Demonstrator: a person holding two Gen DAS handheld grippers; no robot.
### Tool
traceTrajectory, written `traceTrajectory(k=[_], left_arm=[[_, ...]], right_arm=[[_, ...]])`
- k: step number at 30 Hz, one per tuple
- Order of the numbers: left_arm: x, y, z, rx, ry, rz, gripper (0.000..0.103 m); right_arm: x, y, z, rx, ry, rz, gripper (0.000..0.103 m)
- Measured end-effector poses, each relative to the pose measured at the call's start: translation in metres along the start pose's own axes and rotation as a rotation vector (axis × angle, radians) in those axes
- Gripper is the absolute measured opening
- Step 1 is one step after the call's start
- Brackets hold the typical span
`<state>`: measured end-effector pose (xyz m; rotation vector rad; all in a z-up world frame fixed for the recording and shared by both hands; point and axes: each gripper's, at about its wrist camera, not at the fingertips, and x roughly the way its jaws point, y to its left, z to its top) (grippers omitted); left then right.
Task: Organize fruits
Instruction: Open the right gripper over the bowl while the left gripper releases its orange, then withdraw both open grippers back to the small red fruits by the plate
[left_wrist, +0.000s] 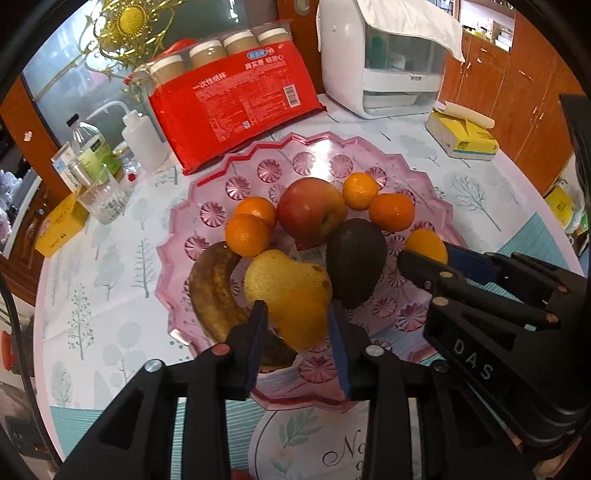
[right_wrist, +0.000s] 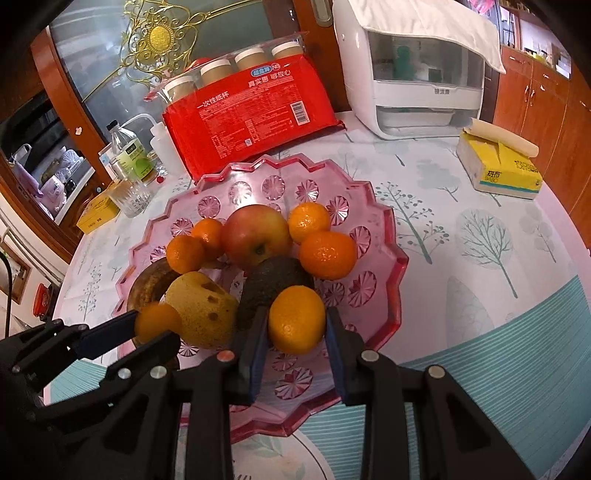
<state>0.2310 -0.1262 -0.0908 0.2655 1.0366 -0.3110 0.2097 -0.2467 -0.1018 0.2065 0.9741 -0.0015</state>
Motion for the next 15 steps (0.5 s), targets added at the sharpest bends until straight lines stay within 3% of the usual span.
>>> traceTrajectory(k=[4, 9, 15], left_arm=[[-0.007, 0.006, -0.003, -0.024, -0.011, 0.005, 0.066], [-0.023, 0.007, -0.007, -0.035, -0.038, 0.027, 0.078], [-0.046, 0.011, -0.013, -0.052, -0.062, 0.032, 0.08]], right_arm=[[-0.006, -0.004, -0.001, 0.024, -0.014, 0.007, 0.039], [-0.02, 0.0, -0.003, 0.02, -0.039, 0.018, 0.043], [-0.042, 0.008, -0.006, 0.001, -0.068, 0.036, 0.043]])
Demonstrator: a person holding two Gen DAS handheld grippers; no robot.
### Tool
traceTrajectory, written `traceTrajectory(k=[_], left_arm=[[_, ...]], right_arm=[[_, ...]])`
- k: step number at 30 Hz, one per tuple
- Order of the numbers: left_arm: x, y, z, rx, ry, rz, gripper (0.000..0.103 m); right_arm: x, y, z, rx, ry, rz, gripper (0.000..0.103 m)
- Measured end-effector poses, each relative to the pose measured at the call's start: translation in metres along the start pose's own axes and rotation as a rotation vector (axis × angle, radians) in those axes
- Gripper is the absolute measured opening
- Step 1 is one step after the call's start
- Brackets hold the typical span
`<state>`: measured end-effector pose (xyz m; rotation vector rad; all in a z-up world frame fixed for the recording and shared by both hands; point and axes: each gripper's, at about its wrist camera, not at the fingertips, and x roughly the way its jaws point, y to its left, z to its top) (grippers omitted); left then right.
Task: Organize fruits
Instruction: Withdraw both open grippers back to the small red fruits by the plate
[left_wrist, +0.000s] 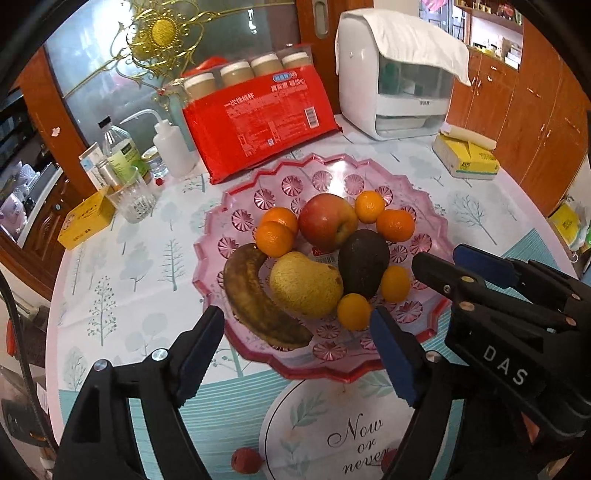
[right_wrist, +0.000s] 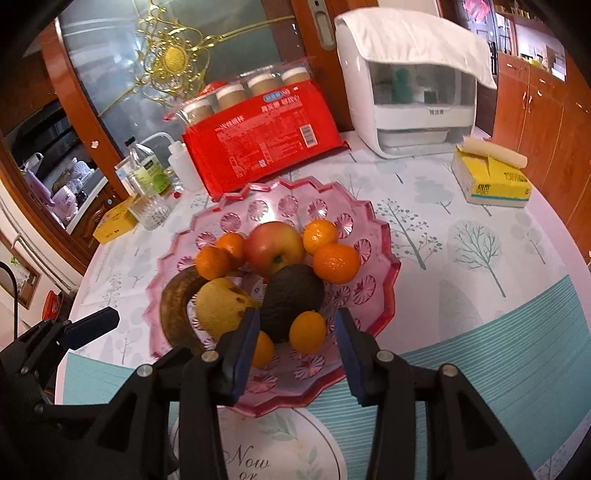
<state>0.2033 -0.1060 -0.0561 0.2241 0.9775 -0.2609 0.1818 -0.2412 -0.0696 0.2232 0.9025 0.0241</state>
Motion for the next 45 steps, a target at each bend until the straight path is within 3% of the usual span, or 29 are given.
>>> traceTrajectory(k=[14, 24, 45], left_arm=[[-0.056, 0.012, -0.021, -0.095, -0.053, -0.054, 0.08], [-0.089, 0.024, -0.045, -0.143, -0.101, -0.02, 0.081], [-0.084, 0.041, -0.098, -0.179, -0.029, 0.016, 0.081]], right_arm=[[-0.065, 0.014, -0.01, -0.027, -0.081, 0.041, 0.043], [-0.102, 0.028, -0.025, -0.072, -0.126, 0.068, 0.043], [-0.105, 0.03, -0.073, -0.109, -0.096, 0.114, 0.045]])
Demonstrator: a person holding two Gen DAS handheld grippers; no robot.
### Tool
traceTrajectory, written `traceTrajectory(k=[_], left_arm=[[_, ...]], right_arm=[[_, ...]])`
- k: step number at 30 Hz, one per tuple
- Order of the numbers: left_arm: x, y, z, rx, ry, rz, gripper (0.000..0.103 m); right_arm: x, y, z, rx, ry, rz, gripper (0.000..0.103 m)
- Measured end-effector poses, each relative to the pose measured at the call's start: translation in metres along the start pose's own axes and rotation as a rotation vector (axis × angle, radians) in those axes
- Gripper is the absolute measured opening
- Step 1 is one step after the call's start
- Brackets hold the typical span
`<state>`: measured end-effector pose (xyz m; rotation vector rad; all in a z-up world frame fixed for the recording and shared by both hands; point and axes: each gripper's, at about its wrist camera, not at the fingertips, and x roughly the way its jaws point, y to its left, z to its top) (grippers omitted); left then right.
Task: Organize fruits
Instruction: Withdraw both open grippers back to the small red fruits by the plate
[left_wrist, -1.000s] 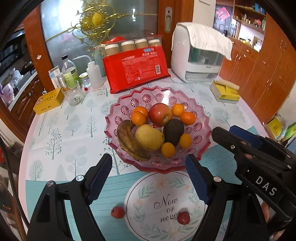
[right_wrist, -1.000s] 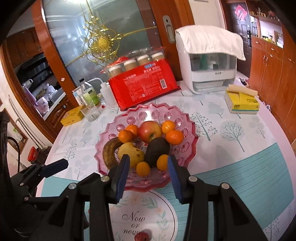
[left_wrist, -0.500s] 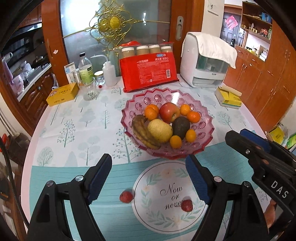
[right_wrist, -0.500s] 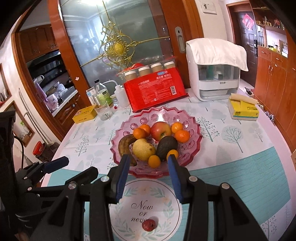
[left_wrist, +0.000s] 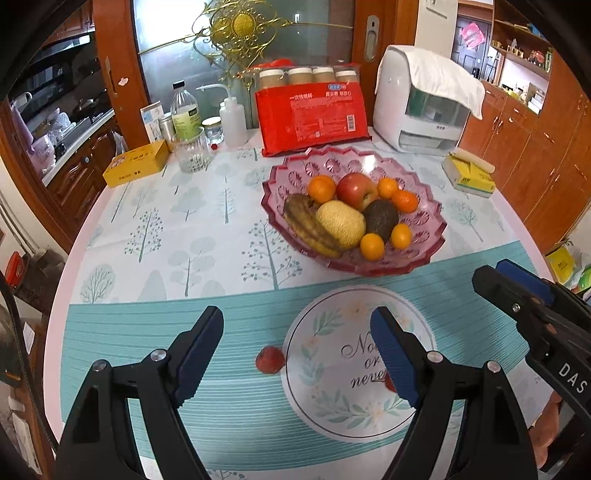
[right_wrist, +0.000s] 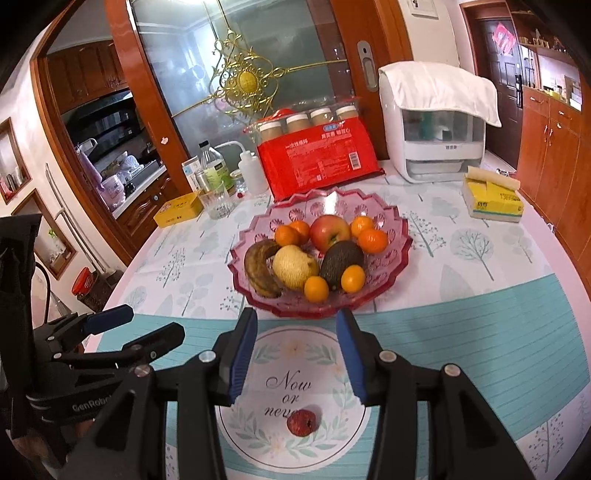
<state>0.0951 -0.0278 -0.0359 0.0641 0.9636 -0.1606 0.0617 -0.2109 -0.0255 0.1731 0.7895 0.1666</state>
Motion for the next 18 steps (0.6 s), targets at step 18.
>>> traceTrajectory(k=[18], left_arm=[[0.048, 0.023, -0.047, -0.008, 0.086, 0.032, 0.081]], right_arm=[[0.032, -0.002, -0.067, -0.043, 0.084, 0.041, 0.052]])
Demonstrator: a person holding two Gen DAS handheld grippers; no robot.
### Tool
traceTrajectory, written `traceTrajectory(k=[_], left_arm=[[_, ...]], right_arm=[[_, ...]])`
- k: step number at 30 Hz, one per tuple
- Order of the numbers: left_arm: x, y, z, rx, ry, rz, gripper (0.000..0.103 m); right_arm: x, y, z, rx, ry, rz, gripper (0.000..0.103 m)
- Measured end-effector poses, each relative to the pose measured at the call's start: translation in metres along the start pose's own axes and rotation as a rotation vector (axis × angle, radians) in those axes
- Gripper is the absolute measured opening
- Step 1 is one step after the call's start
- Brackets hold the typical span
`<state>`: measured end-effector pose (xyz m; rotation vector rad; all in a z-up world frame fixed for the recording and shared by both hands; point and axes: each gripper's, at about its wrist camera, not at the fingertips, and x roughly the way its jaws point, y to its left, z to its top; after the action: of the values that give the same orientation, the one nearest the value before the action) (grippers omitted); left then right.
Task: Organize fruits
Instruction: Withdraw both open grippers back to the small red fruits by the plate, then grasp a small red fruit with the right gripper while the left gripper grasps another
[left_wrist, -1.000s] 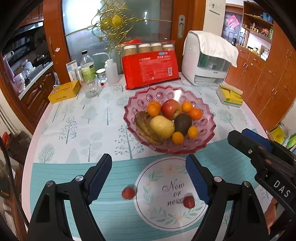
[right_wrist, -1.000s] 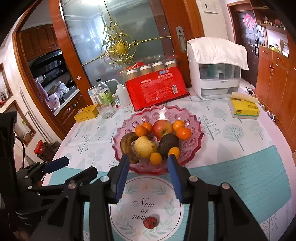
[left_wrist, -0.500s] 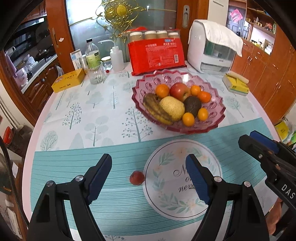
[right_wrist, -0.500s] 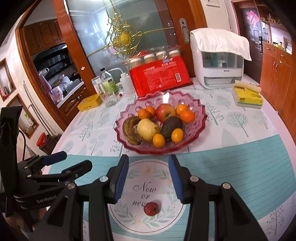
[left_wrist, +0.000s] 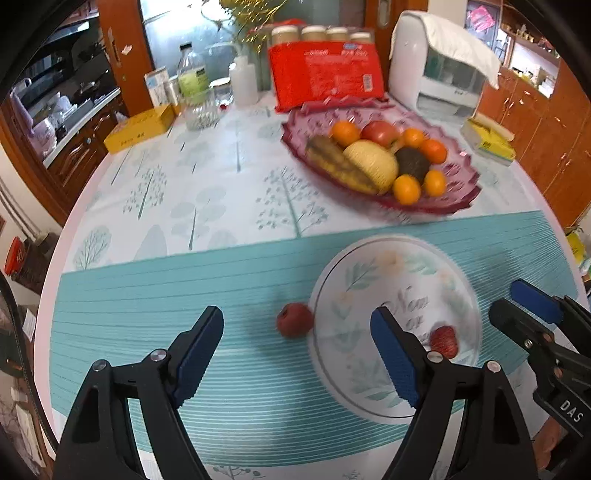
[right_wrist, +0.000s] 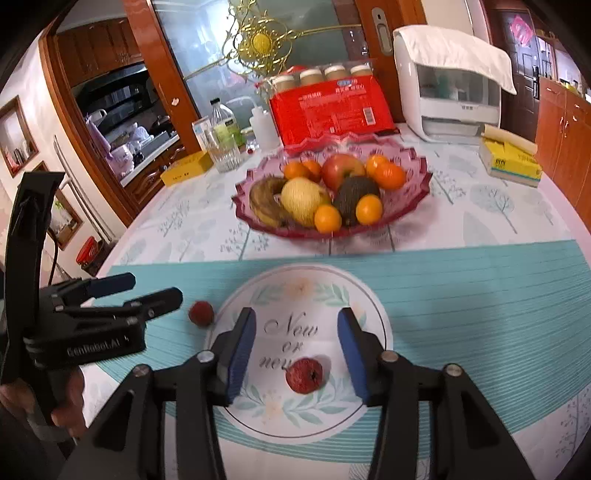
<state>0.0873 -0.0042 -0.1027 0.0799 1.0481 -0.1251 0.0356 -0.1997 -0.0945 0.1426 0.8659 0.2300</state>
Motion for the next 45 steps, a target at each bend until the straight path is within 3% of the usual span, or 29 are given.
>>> traceTrajectory(k=[11, 23, 26, 31, 35, 38, 45], left_arm=[[0.032, 0.028, -0.025, -0.057, 0.076, 0.018, 0.081], [0.06, 0.019, -0.02, -0.027, 0.096, -0.013, 0.08], [0.067, 0.014, -0.018, -0.013, 0.103, -0.022, 0.072], [0.078, 0.011, -0.017, -0.011, 0.12, -0.036, 0.048], [0.078, 0.01, -0.017, -0.003, 0.104, -0.044, 0.031], [0.078, 0.009, -0.017, -0.002, 0.102, -0.04, 0.03], [0.077, 0.009, -0.017, -0.024, 0.125, -0.054, 0.029]], right_arm=[[0.029, -0.017, -0.034, 0.059, 0.075, 0.054, 0.054], [0.056, -0.013, -0.039, 0.005, 0.12, -0.002, 0.054], [0.062, -0.013, -0.041, -0.006, 0.139, -0.008, 0.054], [0.065, -0.01, -0.043, -0.035, 0.14, -0.021, 0.053], [0.065, -0.007, -0.042, -0.061, 0.139, -0.017, 0.041], [0.066, -0.005, -0.042, -0.069, 0.143, -0.003, 0.033], [0.068, -0.007, -0.041, -0.068, 0.156, 0.009, 0.032]])
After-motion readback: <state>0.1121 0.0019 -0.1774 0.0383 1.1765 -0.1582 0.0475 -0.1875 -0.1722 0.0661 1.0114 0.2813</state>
